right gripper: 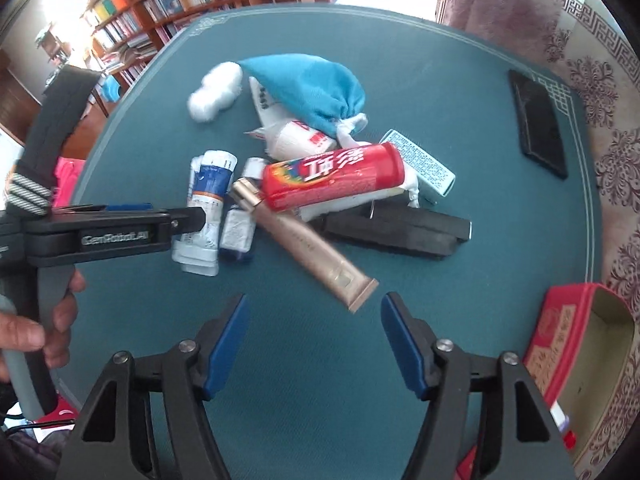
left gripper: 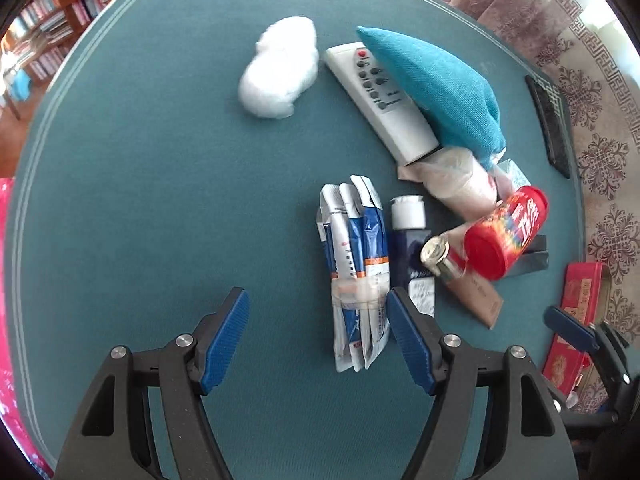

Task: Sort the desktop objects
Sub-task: 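Grasp the white-blue toothpaste tubes with the left tool, then grasp the beige lipstick tube with the right tool while the left tool holds the toothpaste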

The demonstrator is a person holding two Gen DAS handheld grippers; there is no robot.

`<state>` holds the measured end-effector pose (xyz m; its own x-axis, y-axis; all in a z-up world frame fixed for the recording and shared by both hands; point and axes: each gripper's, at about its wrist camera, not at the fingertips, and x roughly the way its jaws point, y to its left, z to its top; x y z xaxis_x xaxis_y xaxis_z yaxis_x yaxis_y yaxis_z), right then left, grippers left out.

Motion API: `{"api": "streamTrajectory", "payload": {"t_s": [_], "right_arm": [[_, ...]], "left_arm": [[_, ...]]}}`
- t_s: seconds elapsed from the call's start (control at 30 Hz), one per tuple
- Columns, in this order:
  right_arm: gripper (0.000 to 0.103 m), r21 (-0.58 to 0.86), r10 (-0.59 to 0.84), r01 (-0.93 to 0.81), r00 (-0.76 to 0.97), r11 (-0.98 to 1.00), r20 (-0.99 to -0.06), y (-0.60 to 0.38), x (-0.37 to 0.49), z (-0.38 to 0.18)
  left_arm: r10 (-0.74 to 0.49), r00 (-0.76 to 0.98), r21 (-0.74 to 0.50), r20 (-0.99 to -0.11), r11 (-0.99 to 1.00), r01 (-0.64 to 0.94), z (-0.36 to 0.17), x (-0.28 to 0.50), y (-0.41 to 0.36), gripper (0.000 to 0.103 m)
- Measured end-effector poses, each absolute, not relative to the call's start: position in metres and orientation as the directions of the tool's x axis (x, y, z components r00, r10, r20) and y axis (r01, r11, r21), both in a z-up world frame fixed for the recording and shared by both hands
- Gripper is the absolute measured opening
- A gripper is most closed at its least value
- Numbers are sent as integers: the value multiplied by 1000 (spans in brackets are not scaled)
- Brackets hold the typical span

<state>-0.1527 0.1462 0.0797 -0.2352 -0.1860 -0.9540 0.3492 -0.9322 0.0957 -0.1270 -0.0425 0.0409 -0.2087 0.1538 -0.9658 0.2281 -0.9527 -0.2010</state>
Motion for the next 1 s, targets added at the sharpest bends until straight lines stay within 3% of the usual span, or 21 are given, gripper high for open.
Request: {"api": "streamTrajectory", "payload": {"t_s": [0.33, 0.37, 0.47, 0.5, 0.67, 1.0], "right_arm": [[68, 121, -206, 357, -210, -926, -956, 145, -190, 60], [67, 130, -216, 372, -200, -919, -956, 142, -191, 59], [65, 147, -233, 404, -173, -903, -957, 132, -191, 57], [64, 154, -240, 414, -165, -897, -957, 130, -190, 56], [58, 132, -217, 431, -155, -893, -964, 120, -188, 49], [30, 12, -111, 484, -176, -875, -978, 100, -170, 40]], "left_arm": [[96, -202, -127, -975, -981, 146, 37, -135, -33, 74], [80, -204, -109, -976, -984, 137, 38, -134, -32, 70], [-15, -201, -9, -980, -993, 118, 42, -130, -32, 36], [-4, -202, -21, -979, -992, 121, 44, -129, -35, 34], [40, -194, -74, -980, -983, 167, 48, -115, -50, 33], [72, -162, -104, -984, -975, 198, 61, -72, -54, 33]]}}
